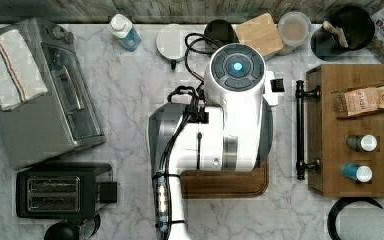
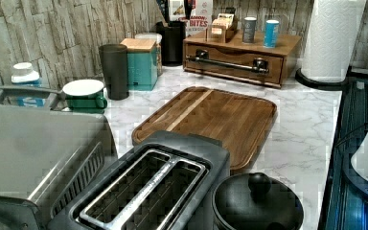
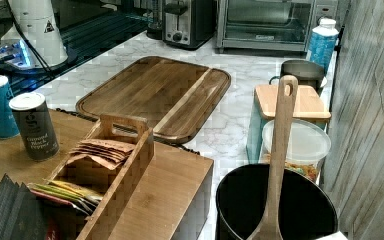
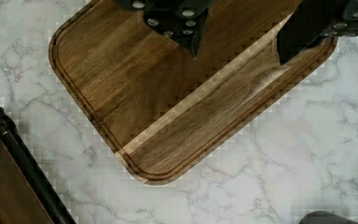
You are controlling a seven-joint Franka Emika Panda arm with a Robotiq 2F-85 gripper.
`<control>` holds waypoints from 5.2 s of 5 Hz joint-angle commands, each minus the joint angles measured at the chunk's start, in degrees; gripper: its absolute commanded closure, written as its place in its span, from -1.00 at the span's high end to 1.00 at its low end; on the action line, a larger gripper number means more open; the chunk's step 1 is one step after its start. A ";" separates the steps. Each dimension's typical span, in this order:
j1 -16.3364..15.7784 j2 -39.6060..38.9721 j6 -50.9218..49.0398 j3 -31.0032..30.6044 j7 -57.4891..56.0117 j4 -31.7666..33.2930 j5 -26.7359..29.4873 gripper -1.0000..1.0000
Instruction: Open the drawer.
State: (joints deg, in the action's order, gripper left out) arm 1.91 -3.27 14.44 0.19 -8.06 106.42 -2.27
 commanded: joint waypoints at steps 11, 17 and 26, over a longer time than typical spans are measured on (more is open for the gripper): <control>10.44 -4.89 33.07 12.56 -52.29 16.65 -9.41 1.00; 13.86 -11.23 51.21 12.65 -50.07 25.18 -9.34 1.00; 13.78 -9.53 46.83 -0.81 -56.02 28.06 3.65 1.00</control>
State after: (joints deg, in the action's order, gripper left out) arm 20.35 -16.83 63.28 4.49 -65.69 131.38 -1.26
